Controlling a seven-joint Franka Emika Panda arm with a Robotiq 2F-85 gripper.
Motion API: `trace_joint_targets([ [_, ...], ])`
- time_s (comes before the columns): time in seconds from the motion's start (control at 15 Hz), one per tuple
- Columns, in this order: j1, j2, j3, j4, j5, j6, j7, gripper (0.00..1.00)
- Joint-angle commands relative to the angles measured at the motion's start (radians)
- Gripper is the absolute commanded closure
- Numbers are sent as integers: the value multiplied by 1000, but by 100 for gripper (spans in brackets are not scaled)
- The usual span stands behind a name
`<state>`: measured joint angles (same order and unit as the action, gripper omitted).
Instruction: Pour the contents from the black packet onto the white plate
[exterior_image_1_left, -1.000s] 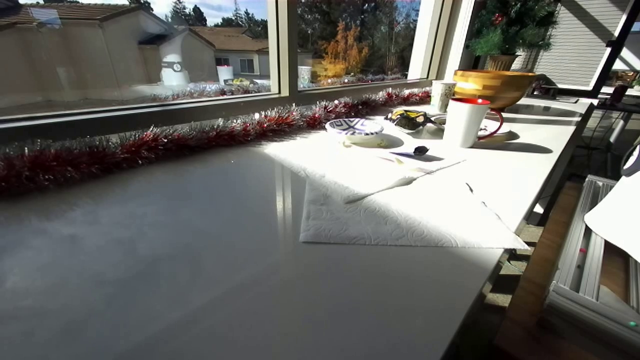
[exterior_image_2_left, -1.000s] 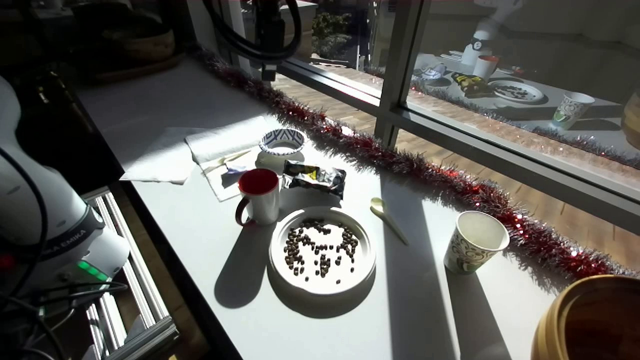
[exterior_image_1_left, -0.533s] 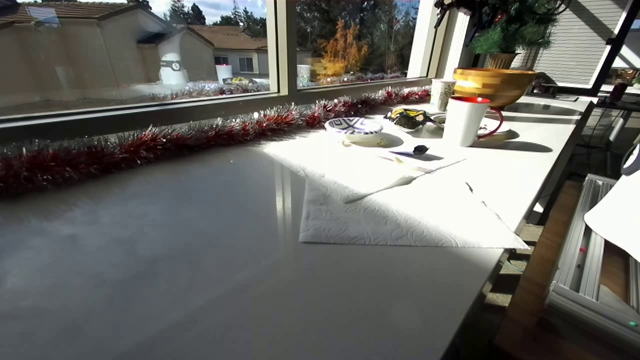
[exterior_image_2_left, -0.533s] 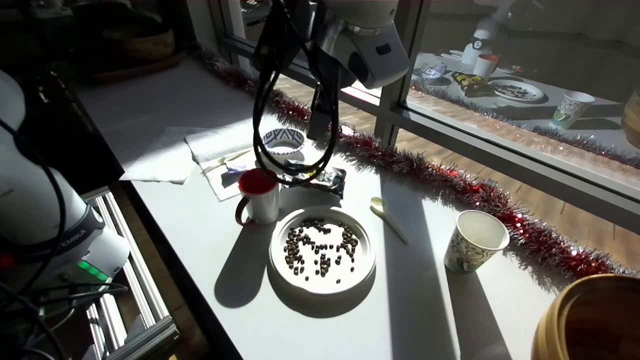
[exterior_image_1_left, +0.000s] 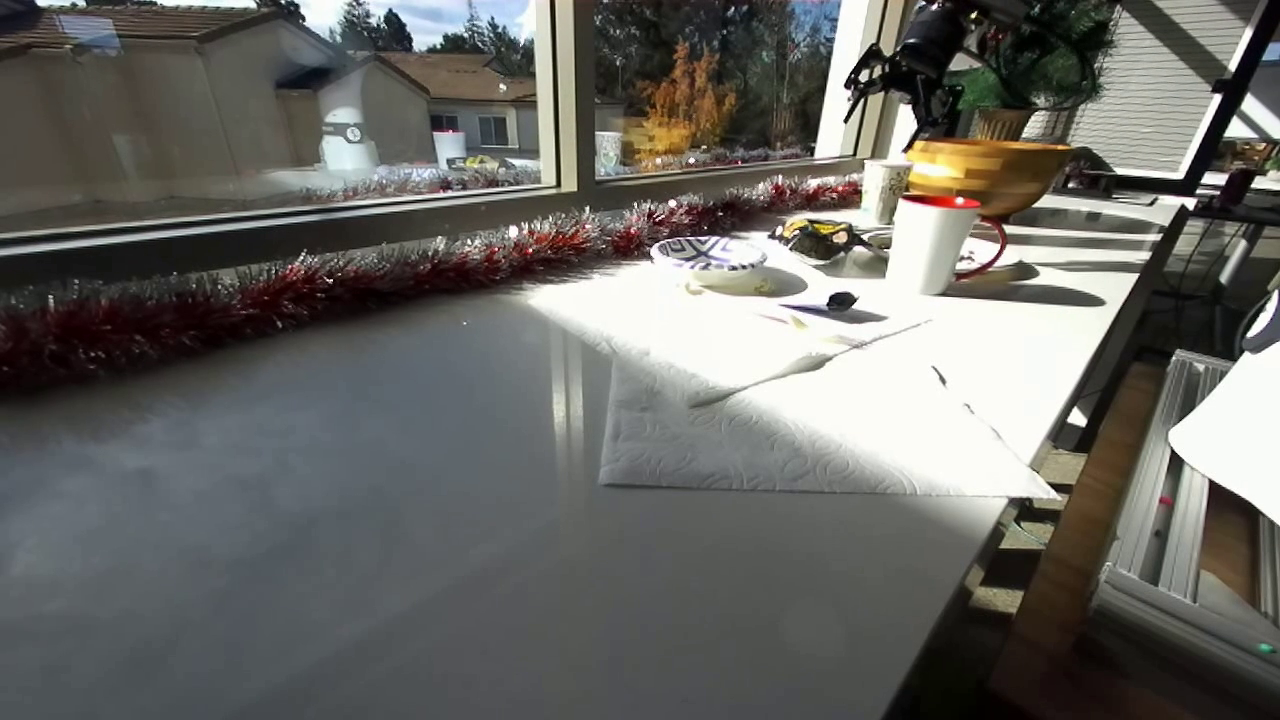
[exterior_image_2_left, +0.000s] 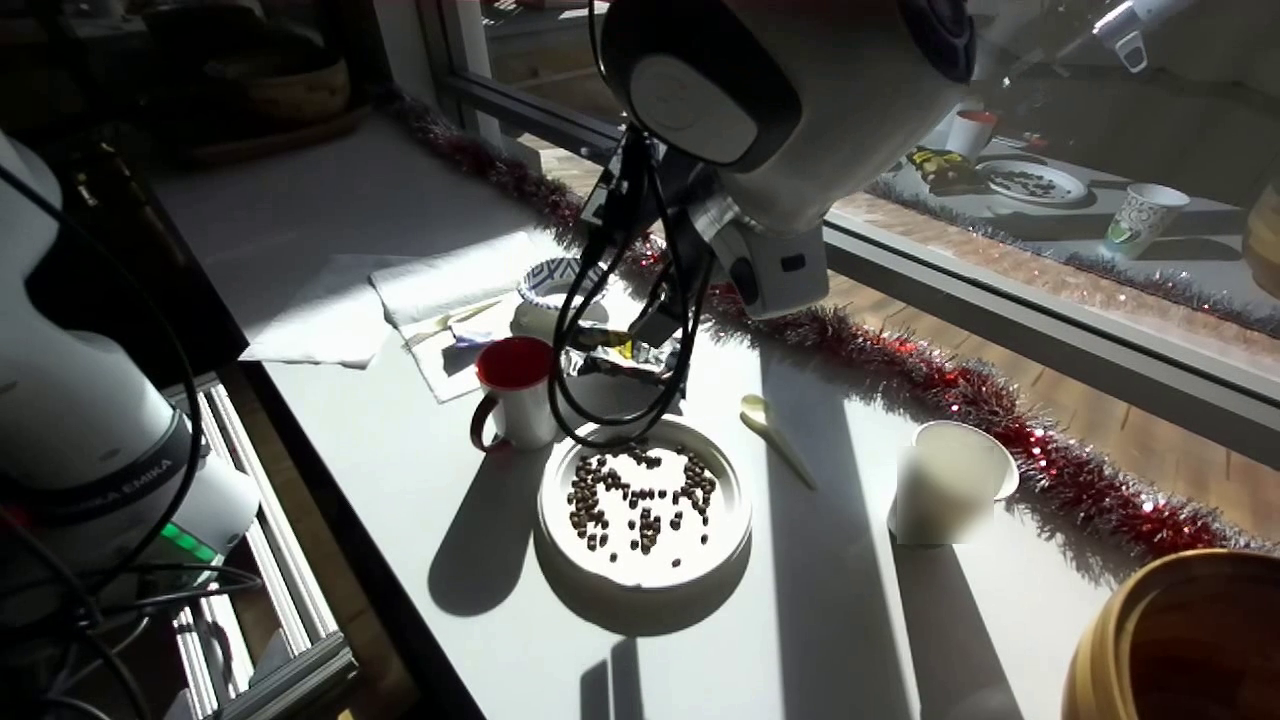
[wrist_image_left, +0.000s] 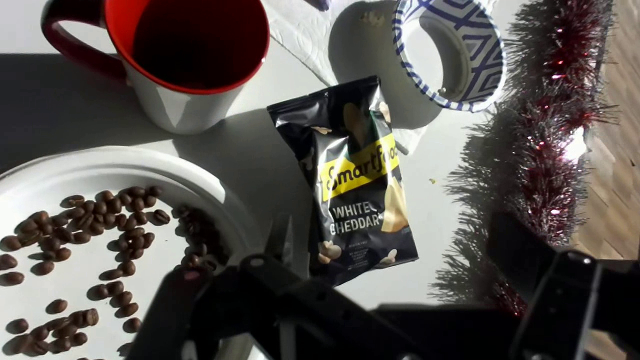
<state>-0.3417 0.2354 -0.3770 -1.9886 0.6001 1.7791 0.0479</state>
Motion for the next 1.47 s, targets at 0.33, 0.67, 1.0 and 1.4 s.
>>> trace_joint_targets([
  [0.33, -33, 10, 35, -38, 69, 46, -65, 0],
  [0.67, -66, 39, 46, -98, 185, 74, -205, 0],
  [1.0, -112, 86, 41, -115, 233, 53, -344, 0],
  [1.4, -144, 162, 54, -112, 331, 71, -466, 35],
])
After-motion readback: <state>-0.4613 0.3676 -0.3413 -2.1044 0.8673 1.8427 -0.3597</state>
